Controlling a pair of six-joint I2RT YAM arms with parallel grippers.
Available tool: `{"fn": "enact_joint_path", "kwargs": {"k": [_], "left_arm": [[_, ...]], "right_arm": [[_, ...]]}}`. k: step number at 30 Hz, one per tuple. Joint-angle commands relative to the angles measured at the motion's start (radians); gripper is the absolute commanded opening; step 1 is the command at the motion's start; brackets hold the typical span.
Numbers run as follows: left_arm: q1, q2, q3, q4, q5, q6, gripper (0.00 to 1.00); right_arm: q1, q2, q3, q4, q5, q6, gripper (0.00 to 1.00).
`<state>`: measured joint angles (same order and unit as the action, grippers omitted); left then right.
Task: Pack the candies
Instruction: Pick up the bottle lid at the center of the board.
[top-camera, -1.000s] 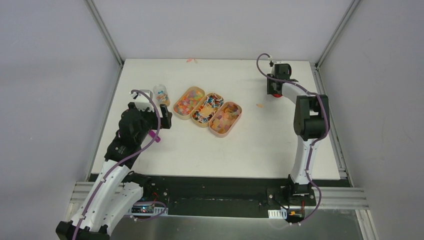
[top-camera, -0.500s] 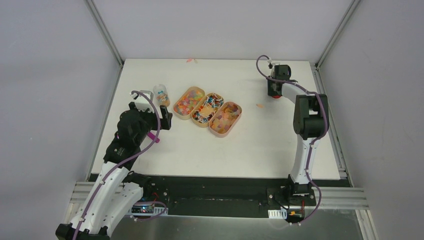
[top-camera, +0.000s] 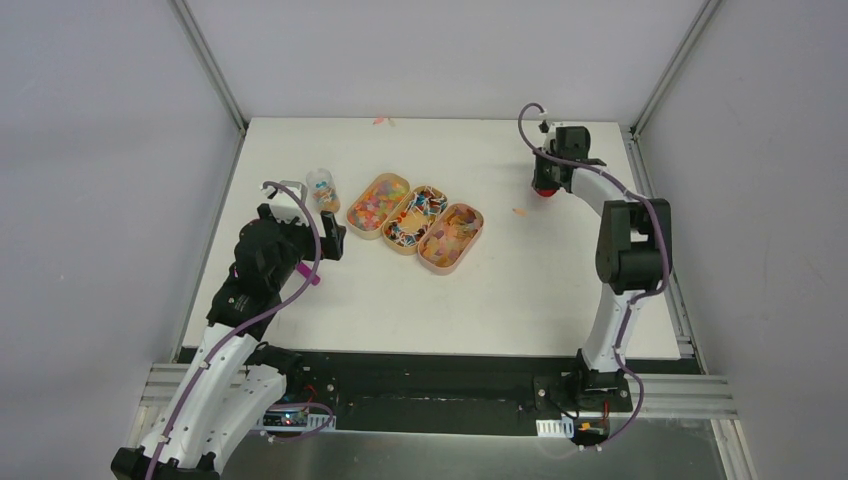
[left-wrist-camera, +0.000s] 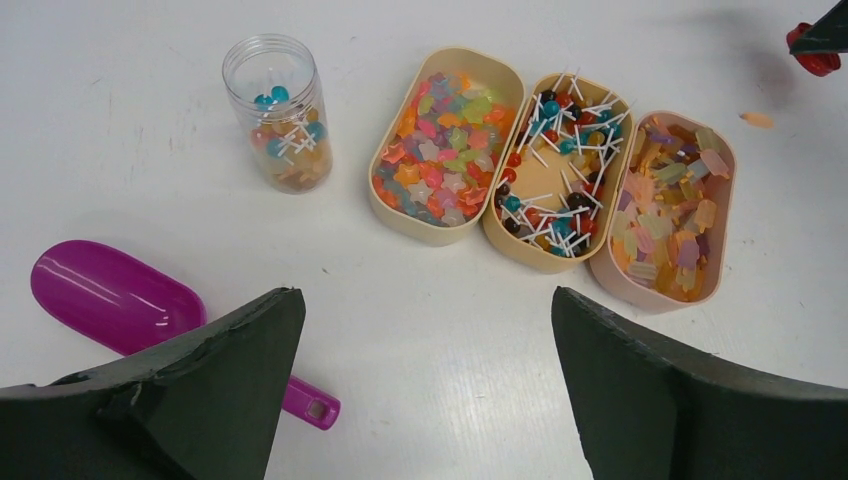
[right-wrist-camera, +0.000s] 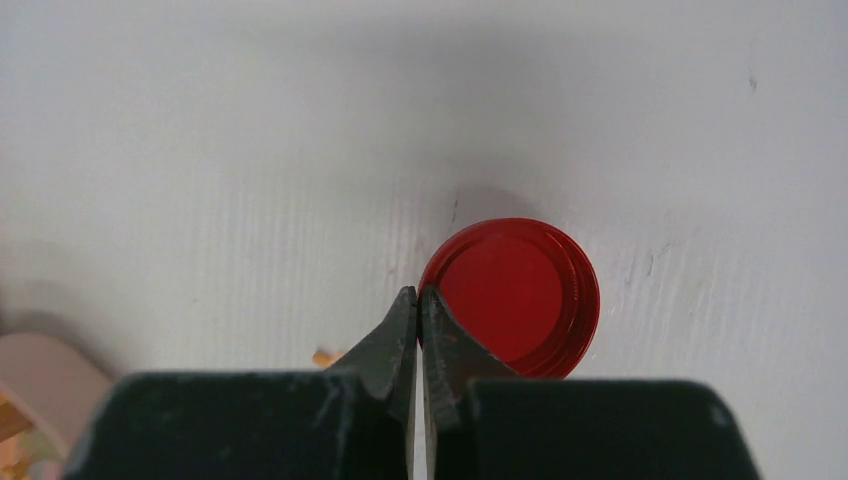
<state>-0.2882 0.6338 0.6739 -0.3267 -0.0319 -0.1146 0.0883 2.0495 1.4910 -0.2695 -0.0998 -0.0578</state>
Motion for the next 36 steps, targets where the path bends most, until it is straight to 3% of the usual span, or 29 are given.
{"fn": "enact_joint_path", "kwargs": {"k": [1, 8, 15, 20, 27, 30, 36], "left_arm": [[0.0, -0.002, 0.014, 0.025, -0.014, -0.009, 0.98], [-0.002, 0.034, 0.013, 0.043, 0.015, -0.031, 0.99], [-0.002, 0.187, 0.069, 0.062, 0.108, -0.055, 0.99], [-0.002, 0.223, 0.093, 0.158, 0.186, -0.06, 0.98], [-0.004, 0.288, 0.229, 0.248, 0.225, -0.038, 0.96], [-0.005, 0.26, 0.201, 0.361, 0.25, -0.034, 0.96], [-0.019, 0.185, 0.031, 0.708, 0.462, -0.007, 0.96]], "right_arm": [[-0.004, -0.187, -0.092, 0.026, -0.11, 0.087, 0.0], [0.004, -0.443, -0.312, 0.125, -0.258, 0.227, 0.0], [0.008, -0.667, -0.477, 0.233, -0.434, 0.392, 0.0], [0.059, -0.812, -0.612, 0.401, -0.491, 0.632, 0.0], [0.162, -0.927, -0.663, 0.405, -0.45, 0.759, 0.0], [0.214, -0.962, -0.698, 0.453, -0.442, 0.811, 0.0], [0.255, -1.027, -0.726, 0.446, -0.437, 0.828, 0.0]]}}
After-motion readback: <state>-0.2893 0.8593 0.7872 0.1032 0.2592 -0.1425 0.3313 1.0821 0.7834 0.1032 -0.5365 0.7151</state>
